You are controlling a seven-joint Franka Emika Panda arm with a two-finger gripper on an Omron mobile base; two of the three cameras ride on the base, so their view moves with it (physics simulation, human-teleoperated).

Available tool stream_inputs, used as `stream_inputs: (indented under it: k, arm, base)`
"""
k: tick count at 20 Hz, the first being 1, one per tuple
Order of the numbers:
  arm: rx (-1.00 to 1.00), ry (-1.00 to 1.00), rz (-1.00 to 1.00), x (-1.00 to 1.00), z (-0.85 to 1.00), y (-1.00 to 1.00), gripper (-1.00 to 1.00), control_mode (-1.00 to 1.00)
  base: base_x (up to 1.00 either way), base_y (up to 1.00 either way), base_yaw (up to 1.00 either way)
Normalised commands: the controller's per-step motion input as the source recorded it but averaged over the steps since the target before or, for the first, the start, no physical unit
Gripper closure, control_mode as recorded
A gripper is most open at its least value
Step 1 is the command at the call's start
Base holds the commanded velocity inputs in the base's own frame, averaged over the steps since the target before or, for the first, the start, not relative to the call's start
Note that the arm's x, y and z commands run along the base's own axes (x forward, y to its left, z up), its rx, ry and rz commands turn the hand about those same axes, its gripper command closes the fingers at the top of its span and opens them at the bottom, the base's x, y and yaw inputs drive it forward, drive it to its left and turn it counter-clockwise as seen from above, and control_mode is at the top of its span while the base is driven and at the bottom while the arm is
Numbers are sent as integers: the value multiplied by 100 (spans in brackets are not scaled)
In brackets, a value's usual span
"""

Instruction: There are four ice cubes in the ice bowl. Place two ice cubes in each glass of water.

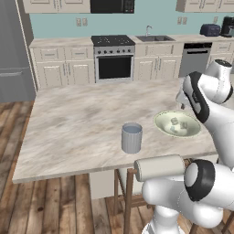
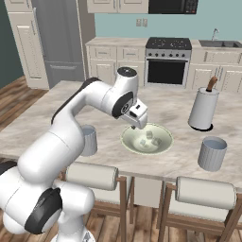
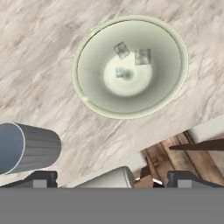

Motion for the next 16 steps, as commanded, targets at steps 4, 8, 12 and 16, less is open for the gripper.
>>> stream_inputs:
  k: [4, 8, 12, 16]
  arm:
    - [0, 3, 7, 11, -44, 0, -100, -100]
    - [0, 4, 5, 17, -43, 0, -100, -100]
    - [0, 3, 3, 21, -38, 0, -100, -100]
    - [0, 0, 2, 20, -33, 0, -100, -100]
  base:
    - [0, 0, 0]
    - [0, 0, 0]
    - [0, 0, 0]
    - [0, 0, 0]
